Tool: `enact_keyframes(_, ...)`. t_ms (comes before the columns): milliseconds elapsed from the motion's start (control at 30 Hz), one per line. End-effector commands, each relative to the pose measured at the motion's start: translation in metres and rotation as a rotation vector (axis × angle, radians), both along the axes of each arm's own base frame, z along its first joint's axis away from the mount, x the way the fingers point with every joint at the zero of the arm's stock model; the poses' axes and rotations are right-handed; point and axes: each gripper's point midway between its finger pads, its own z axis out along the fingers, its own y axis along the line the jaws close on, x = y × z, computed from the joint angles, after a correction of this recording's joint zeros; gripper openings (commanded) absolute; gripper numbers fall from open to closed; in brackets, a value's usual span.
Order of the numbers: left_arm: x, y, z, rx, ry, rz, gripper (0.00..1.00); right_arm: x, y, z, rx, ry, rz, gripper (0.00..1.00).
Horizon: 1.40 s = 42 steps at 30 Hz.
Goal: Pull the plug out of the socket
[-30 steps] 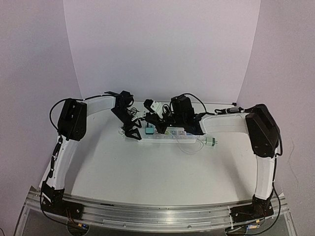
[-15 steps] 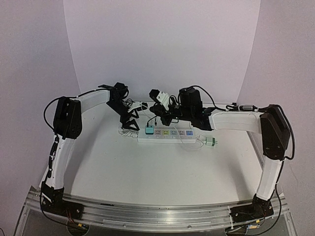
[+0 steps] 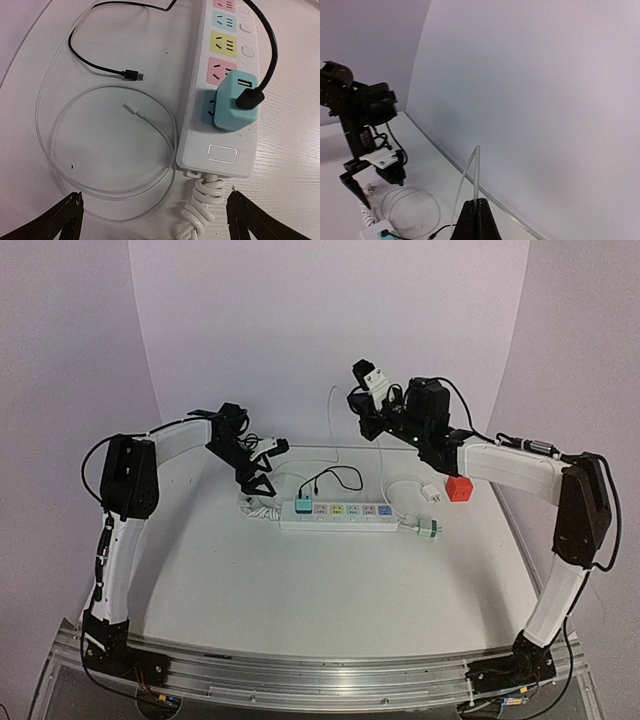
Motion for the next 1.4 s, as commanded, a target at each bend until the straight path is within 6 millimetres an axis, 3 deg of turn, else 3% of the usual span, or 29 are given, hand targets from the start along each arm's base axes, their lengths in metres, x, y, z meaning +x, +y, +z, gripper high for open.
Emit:
enact_keyframes(0,0.0,-0.004,0.044,-0.042,-0.079,0.0,0.99,0.038,-0.039,0.049,0.095,-0.102,-0.198,0.0)
enact_keyframes(167,0.001,-0.005,0.051,-0.053,-0.096,-0.002,0.99,0.08,-0.101,0.035,0.074,-0.092,-0.435,0.0)
enact_keyframes(333,0.0,-0.005,0.053,-0.055,-0.093,-0.004,1.0,0.101,-0.165,-0.007,-0.011,-0.034,-0.629,0.0)
enact_keyframes(433,-0.001,-0.005,0.051,-0.054,-0.089,-0.008,0.99,0.108,-0.189,-0.04,-0.103,0.011,-0.681,0.0)
enact_keyframes(567,-0.002,-0.006,0.052,-0.062,-0.085,-0.008,0.99,0.12,-0.208,-0.1,-0.213,0.106,-0.661,0.0)
enact_keyframes(633,-0.002,-0.006,0.052,-0.063,-0.084,-0.008,0.99,0.126,-0.215,-0.12,-0.246,0.154,-0.658,0.0)
enact_keyframes(800,-0.004,-0.004,0.048,-0.05,-0.076,-0.01,0.99,0.144,-0.238,-0.133,-0.291,0.225,-0.689,0.0)
enact_keyframes(900,-0.004,-0.004,0.046,-0.049,-0.071,-0.008,0.99,0.153,-0.228,-0.14,-0.343,0.27,-0.606,0.02)
enact_keyframes(933,-0.004,-0.004,0.045,-0.051,-0.067,-0.006,0.99,0.154,-0.217,-0.141,-0.348,0.286,-0.543,0.13)
enact_keyframes(1000,-0.005,-0.005,0.044,-0.055,-0.061,-0.004,0.99,0.149,-0.207,-0.154,-0.359,0.359,-0.475,0.45)
enact_keyframes(1100,-0.008,-0.005,0.042,-0.053,-0.048,-0.004,0.99,0.141,-0.213,-0.164,-0.386,0.437,-0.493,0.83)
enact_keyframes(1200,-0.01,-0.002,0.037,-0.039,-0.039,-0.006,0.99,0.128,-0.222,-0.167,-0.442,0.457,-0.504,0.9)
enact_keyframes(1367,-0.011,-0.001,0.033,-0.03,-0.031,-0.008,0.99,0.091,-0.22,-0.148,-0.468,0.487,-0.425,0.9)
